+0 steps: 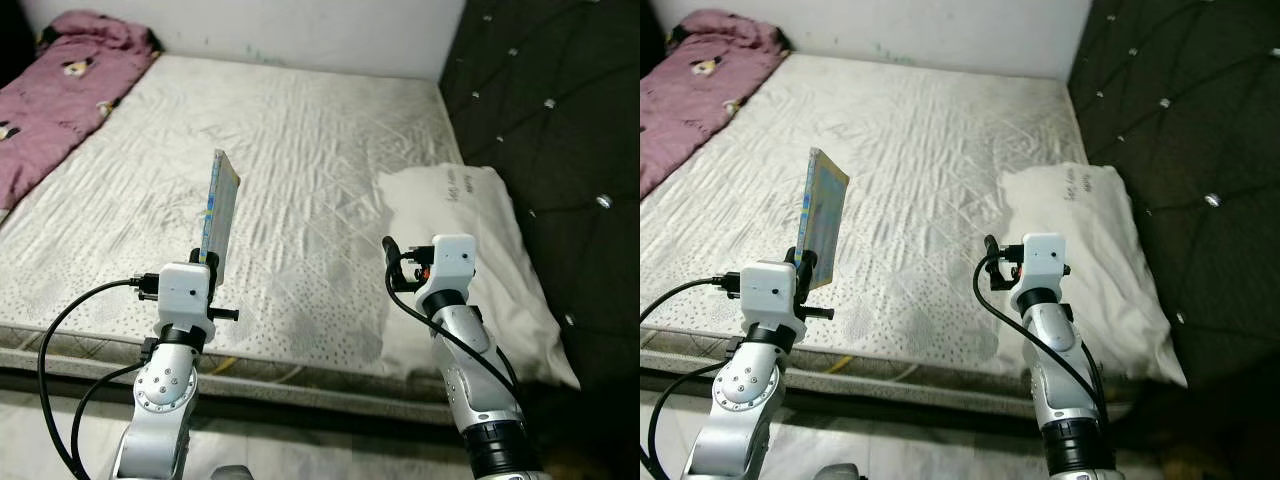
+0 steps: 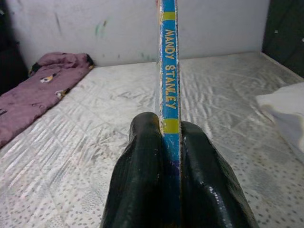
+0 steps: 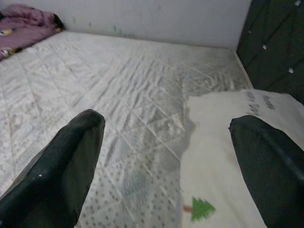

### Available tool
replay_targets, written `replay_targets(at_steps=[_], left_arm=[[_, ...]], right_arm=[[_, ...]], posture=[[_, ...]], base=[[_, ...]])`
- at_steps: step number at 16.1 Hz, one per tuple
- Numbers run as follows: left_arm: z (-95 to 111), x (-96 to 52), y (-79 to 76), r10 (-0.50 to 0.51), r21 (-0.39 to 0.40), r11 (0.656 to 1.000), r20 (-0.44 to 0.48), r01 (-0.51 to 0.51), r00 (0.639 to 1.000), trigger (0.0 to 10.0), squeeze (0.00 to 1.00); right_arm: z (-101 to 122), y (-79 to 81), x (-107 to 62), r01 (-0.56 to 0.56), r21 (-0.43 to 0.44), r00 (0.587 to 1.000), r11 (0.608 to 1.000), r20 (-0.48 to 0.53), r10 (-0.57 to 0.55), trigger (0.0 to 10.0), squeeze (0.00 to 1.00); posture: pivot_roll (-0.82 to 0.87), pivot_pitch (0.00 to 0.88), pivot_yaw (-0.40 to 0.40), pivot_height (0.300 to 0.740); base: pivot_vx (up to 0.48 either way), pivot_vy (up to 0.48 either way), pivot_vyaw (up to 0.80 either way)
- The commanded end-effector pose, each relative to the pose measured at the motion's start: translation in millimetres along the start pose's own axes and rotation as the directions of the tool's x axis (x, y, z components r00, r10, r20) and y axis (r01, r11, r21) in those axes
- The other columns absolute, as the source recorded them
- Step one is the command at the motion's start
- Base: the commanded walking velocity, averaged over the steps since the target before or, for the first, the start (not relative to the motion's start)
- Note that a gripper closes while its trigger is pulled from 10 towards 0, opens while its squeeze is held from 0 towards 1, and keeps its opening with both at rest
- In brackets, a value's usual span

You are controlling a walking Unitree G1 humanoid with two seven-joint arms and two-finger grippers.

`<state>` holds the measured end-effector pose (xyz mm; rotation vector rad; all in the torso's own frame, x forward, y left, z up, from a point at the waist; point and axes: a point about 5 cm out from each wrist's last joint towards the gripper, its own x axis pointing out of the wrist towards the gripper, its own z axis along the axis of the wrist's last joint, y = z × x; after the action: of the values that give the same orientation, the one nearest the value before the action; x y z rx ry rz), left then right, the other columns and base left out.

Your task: Clean up the room

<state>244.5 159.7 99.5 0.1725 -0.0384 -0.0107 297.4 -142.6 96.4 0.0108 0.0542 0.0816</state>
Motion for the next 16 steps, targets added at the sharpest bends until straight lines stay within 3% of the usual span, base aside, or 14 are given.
replay_targets(at_steps=[1, 6, 16], left_arm=[[9.6, 3.9, -0.6, -0.005, -0.002, 1.000, 0.053, 0.005, 0.999, 10.0, 0.00], [9.3, 3.9, -0.7, -0.006, -0.002, 1.000, 0.049, 0.006, 0.999, 10.0, 0.00], [7.7, 1.4, 1.1, 0.019, -0.042, 0.999, 0.035, -0.018, 0.999, 10.0, 0.00]], right_arm=[[-2.9, -4.5, 0.2, 0.012, -0.002, 1.000, 1.000, -0.017, -0.012, 10.0, 0.00], [-3.0, -4.7, 0.2, 0.014, -0.002, 1.000, 1.000, -0.017, -0.014, 10.0, 0.00], [-4.3, -5.9, -2.3, 0.010, -0.001, 1.000, 1.000, -0.024, -0.010, 10.0, 0.00]], posture=[[0.07, 0.000, -0.036, 0.740], [0.07, 0.000, -0.035, 0.740], [0.08, 0.000, -0.043, 0.740]], base=[[0.349, 0.000, 0.00], [0.346, 0.000, 0.00], [0.000, 0.000, 0.00]])
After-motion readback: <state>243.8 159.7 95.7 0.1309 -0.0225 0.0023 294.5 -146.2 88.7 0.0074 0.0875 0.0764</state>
